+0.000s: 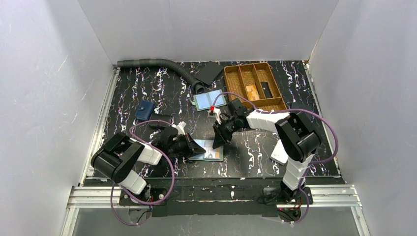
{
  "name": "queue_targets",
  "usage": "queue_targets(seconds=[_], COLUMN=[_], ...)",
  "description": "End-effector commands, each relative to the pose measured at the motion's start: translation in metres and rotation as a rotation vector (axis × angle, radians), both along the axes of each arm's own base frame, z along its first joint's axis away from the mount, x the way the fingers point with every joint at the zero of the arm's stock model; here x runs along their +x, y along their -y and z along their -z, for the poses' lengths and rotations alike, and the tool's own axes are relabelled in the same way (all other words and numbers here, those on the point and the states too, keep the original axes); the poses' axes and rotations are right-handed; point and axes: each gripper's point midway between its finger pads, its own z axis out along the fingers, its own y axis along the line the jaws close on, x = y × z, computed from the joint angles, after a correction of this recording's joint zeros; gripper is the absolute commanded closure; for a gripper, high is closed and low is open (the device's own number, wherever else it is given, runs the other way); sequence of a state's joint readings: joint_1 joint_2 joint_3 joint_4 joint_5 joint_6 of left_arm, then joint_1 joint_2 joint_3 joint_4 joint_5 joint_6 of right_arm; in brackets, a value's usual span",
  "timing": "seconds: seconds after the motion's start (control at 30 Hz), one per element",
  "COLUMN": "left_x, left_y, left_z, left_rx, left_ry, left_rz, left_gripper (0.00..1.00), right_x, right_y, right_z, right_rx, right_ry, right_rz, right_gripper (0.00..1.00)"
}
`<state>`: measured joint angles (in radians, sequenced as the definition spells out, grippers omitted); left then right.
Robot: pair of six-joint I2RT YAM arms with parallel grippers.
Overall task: Take the credit cards out of the card holder
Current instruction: Remove the credit card from the card holder.
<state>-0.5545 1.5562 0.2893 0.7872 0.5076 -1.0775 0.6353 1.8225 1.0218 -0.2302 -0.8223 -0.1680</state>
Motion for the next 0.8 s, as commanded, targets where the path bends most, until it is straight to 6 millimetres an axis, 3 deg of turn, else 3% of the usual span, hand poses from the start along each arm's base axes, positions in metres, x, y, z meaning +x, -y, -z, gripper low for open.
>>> queue_targets(seconds=[0.0, 0.37, 0.43, 0.47, 0.5, 0.57, 0.6, 0.77], left_x=[-0.008, -0.012, -0.012, -0.010, -0.008, -0.007, -0.006, -0.003], left_y=[-0.009, -0.022, -0.022, -0.020, -0.019, -0.017, -0.016, -0.013], left_z=[0.001, 0.009, 0.009, 0.002, -0.005, -0.012, -0.014, -0.013], left_rx=[-0.006, -0.015, -0.018, -0.033, -0.048, -0.060, -0.067, -0.072], left_ry=[-0.008, -0.059, -0.055, -0.027, 0.000, 0.020, 0.025, 0.009], left_rz=[0.010, -0.022, -0.018, -0.011, -0.004, 0.001, 0.006, 0.009], left_gripper=[1.00, 1.00, 1.00, 1.00, 1.00, 0.76, 0.69, 0.55], right_x=[0.010, 0.001, -0.006, -0.015, -0.014, -0.008, -0.007, -0.006], right_y=[0.025, 0.022, 0.018, 0.013, 0.013, 0.014, 0.014, 0.014], right_z=[0.045, 0.033, 0.022, -0.001, -0.012, -0.017, -0.016, -0.010], right_rx=[-0.197, -0.139, -0.086, 0.000, 0.034, 0.051, 0.050, 0.034], right_ry=[0.015, 0.023, 0.012, 0.008, 0.019, 0.016, 0.013, -0.014], right_rz=[0.059, -0.023, -0.065, -0.111, -0.109, -0.079, -0.062, -0.038], right_gripper=[0.62, 0.61, 0.56, 0.47, 0.45, 0.45, 0.46, 0.49])
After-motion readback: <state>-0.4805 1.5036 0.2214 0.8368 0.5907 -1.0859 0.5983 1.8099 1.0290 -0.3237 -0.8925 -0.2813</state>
